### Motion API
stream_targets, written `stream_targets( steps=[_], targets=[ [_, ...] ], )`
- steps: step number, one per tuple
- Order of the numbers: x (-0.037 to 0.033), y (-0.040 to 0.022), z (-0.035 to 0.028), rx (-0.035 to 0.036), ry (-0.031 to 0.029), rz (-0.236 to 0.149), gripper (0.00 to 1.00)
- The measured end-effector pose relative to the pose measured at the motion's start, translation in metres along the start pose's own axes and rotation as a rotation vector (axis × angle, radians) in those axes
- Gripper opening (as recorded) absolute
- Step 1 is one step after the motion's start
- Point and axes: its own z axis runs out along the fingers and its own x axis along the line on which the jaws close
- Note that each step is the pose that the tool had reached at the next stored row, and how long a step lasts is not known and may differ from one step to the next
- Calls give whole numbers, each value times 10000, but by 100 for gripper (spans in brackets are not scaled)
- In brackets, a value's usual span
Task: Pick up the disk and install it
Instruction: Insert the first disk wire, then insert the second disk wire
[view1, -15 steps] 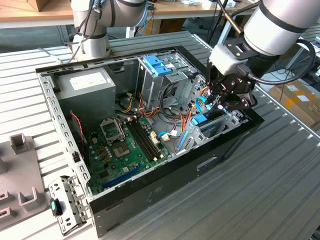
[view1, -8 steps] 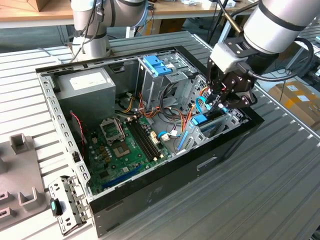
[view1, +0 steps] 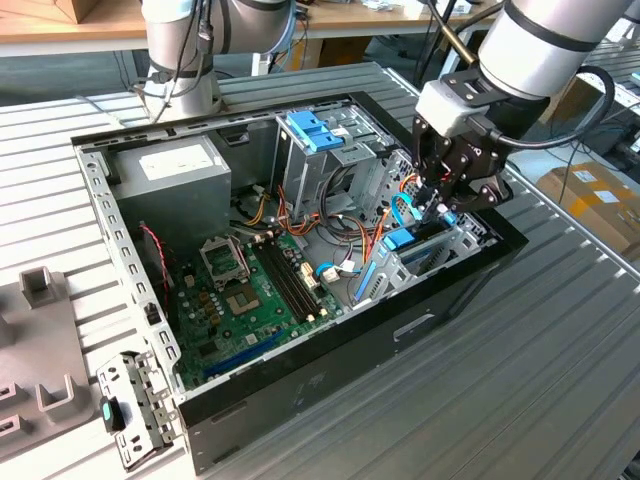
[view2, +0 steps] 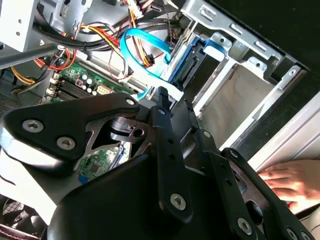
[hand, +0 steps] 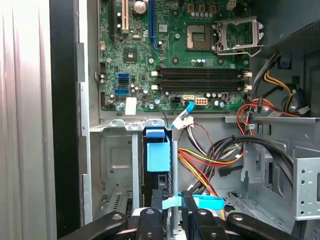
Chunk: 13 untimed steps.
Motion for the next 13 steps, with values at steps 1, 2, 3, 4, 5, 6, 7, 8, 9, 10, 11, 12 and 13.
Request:
stream_targets(
  steps=[1, 2, 3, 4, 5, 6, 7, 8, 9, 10, 11, 12, 13],
  targets=[
    [-19, -28, 5, 1, 34, -1, 29],
    [-33, -54, 8, 0, 61, -1, 29],
    [-46, -90, 12, -1, 90, -1, 29],
    [-50, -109, 14, -2, 100, -2, 29],
    [-54, -131, 16, -4, 112, -2, 29],
    [-57, -153, 16, -5, 127, -2, 29],
    [-59, -168, 16, -5, 132, -3, 29],
    [-60, -175, 17, -6, 132, -3, 29],
    [-60, -178, 18, -6, 132, -2, 29],
    [-60, -178, 18, -5, 131, -2, 29],
    [-60, -183, 18, -5, 131, -2, 29],
    [-60, -186, 18, -6, 132, -2, 29],
    [-60, -187, 18, -6, 131, -2, 29]
  ],
)
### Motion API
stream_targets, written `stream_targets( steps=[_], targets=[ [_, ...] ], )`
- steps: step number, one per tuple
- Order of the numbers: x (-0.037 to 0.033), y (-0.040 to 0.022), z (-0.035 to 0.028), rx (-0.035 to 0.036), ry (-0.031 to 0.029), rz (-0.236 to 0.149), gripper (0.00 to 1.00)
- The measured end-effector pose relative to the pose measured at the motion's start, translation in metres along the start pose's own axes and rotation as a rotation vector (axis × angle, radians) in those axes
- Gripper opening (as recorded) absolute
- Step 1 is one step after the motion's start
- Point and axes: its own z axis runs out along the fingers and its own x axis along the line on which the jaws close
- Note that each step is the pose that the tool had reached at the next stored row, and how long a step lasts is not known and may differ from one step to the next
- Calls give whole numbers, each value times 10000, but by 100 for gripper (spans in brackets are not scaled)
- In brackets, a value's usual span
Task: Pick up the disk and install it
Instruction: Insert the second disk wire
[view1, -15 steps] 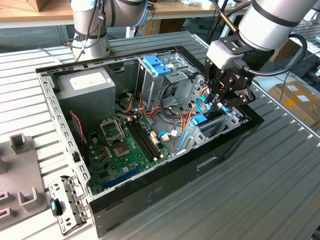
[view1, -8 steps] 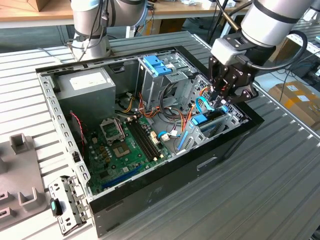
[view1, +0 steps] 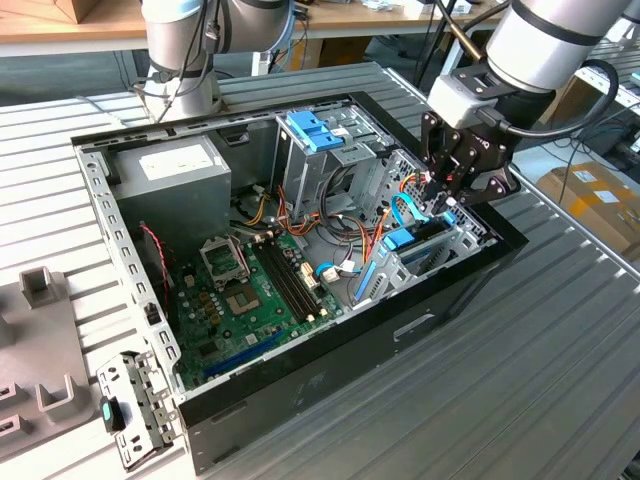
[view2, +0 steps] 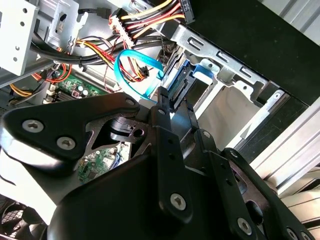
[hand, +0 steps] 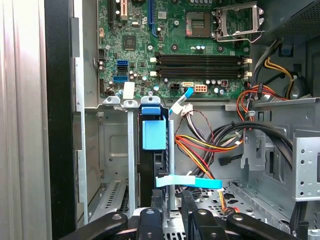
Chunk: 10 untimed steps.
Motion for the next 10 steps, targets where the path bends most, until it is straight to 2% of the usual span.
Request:
stream_targets(
  steps=[10],
  targets=[
    [-9, -9, 1, 0, 0, 0, 29]
  ],
)
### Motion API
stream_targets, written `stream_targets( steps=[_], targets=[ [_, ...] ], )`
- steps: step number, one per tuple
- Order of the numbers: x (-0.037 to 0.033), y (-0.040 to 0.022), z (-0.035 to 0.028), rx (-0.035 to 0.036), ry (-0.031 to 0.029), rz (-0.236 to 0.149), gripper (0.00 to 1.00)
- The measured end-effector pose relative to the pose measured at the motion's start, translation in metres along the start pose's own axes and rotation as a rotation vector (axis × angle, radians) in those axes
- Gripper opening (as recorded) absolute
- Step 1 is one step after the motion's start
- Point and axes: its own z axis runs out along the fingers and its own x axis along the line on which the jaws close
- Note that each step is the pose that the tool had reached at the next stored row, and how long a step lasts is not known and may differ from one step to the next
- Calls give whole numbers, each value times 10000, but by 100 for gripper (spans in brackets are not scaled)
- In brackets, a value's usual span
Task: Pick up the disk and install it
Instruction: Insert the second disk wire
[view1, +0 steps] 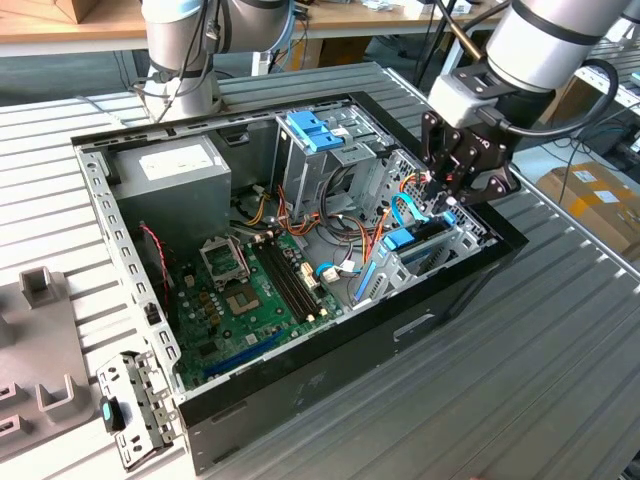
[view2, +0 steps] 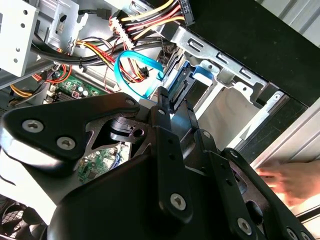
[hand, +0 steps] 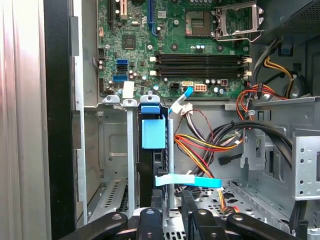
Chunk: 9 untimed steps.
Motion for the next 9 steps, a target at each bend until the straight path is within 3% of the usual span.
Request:
stream_targets(
  steps=[9],
  targets=[
    [-20, 0, 1, 1, 0, 0, 29]
  ],
)
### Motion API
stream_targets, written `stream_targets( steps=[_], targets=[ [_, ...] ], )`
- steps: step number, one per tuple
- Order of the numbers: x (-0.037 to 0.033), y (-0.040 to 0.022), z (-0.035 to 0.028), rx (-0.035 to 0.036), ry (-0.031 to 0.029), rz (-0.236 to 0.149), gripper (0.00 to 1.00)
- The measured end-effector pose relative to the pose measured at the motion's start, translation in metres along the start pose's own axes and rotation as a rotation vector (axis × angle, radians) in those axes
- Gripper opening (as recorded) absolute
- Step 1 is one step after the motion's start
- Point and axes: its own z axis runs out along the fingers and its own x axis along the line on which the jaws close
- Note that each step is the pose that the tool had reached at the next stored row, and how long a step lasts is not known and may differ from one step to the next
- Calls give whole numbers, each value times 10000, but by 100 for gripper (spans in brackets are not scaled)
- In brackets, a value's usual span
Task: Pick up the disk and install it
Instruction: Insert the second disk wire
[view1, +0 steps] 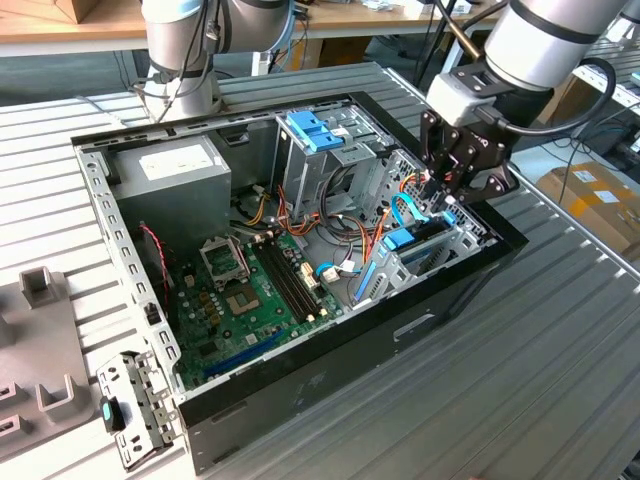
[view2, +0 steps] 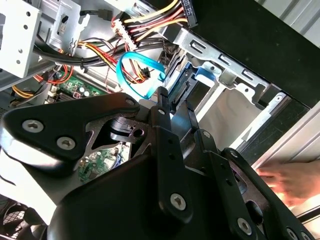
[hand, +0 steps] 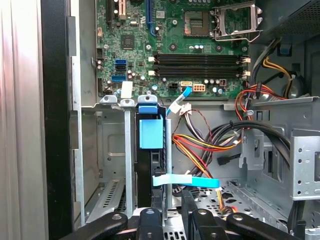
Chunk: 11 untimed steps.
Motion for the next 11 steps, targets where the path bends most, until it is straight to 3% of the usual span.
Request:
stream_targets(
  steps=[11],
  targets=[
    [-27, -5, 1, -1, 1, -1, 29]
  ],
)
